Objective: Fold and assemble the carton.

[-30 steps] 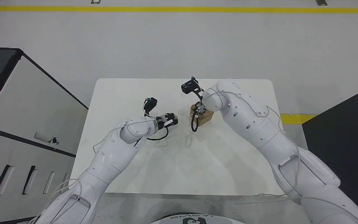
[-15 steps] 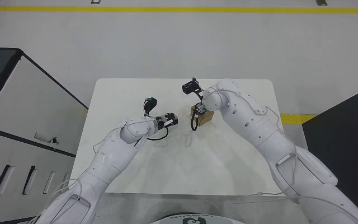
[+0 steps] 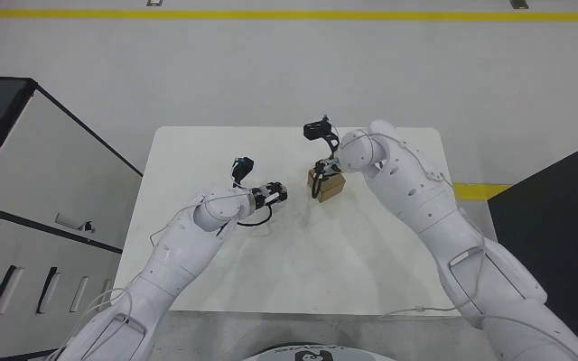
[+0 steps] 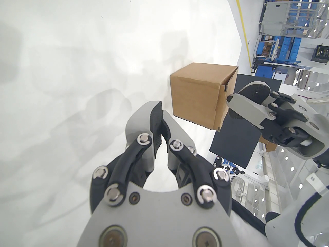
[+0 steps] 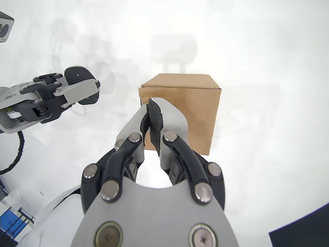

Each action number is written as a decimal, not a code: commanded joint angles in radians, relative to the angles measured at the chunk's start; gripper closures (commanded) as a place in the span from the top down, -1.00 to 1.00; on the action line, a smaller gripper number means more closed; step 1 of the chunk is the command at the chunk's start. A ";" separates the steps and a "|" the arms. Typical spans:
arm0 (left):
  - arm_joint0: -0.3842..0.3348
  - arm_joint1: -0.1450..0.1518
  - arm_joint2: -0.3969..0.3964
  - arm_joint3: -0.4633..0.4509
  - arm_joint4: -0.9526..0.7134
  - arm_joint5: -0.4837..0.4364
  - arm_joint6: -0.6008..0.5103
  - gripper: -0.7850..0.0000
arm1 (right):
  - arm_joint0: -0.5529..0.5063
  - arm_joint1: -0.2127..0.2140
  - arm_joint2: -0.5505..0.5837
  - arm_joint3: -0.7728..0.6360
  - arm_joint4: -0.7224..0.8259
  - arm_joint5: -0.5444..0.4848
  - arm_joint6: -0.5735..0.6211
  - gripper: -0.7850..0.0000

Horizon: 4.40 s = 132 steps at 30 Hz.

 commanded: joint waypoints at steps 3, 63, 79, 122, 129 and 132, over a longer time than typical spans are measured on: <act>0.000 0.000 0.000 0.000 0.000 0.000 0.000 -1.00 | -0.007 0.001 0.024 0.012 0.034 0.015 -0.014 -1.00; 0.000 0.000 0.000 0.000 0.000 0.000 0.000 -1.00 | -0.010 -0.009 0.050 0.104 0.143 0.020 -0.017 -1.00; 0.000 0.000 0.000 0.000 0.000 0.000 0.000 -1.00 | -0.022 -0.002 0.082 0.071 0.164 0.048 -0.038 -1.00; 0.000 0.000 0.000 0.000 0.000 0.000 0.000 -1.00 | -0.006 -0.020 0.051 0.135 0.179 0.070 -0.056 -1.00; 0.000 0.000 0.000 0.000 0.000 0.000 0.000 -1.00 | -0.005 -0.020 0.054 0.122 0.180 0.076 -0.059 -1.00; 0.000 0.000 0.000 0.000 0.000 0.000 0.000 -1.00 | -0.009 -0.020 0.054 0.123 0.180 0.078 -0.058 -1.00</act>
